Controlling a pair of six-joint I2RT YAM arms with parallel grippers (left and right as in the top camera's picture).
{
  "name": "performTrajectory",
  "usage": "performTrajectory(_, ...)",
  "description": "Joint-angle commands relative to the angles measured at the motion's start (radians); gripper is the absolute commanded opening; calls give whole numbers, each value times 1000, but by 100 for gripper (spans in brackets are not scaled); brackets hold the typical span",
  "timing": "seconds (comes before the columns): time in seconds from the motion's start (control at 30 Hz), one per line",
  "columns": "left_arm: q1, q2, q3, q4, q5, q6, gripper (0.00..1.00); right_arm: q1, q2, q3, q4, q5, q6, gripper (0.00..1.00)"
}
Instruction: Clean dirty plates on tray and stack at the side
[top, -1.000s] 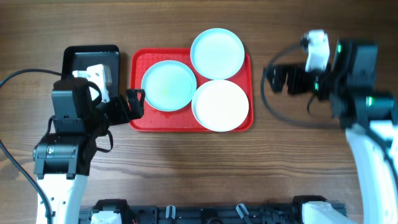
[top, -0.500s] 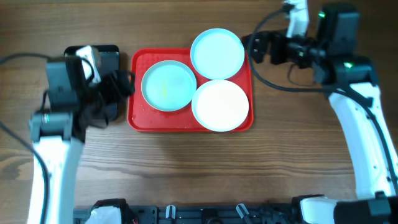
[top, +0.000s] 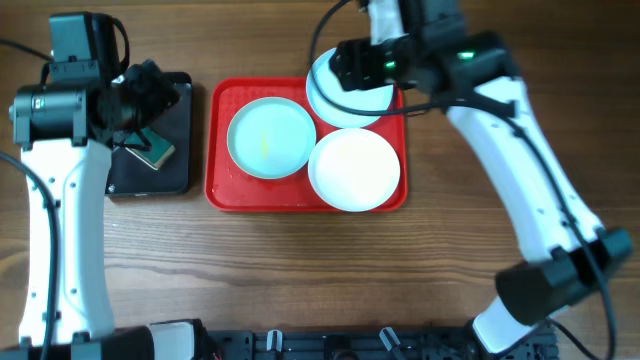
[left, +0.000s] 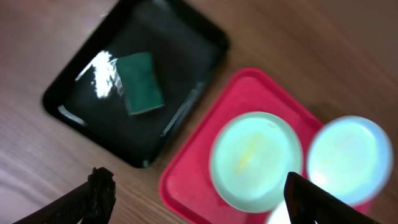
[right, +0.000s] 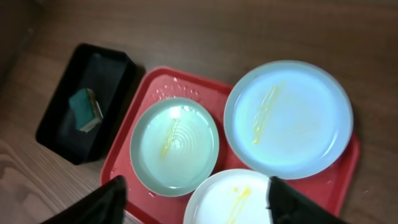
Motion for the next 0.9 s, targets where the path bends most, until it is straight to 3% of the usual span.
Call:
performTrajectory(0.0,17,51,12,-21,-141,-103,85,59,102,12,33,69,14,61)
performTrajectory(0.13,26,85,12,-30,-163,-106,84,109,170,10,100,69,23,53)
performTrajectory(0.3,44,112,12,-27,-163,-106,84,148,266,10,122,150,115,30)
performTrajectory(0.57,78,128,12,-22,-163,-105,88,151,377,-6,99,155,209,27)
performTrajectory(0.87,78,131,12,-10,-163,-106,94,152,450,-22,106,193,222,27)
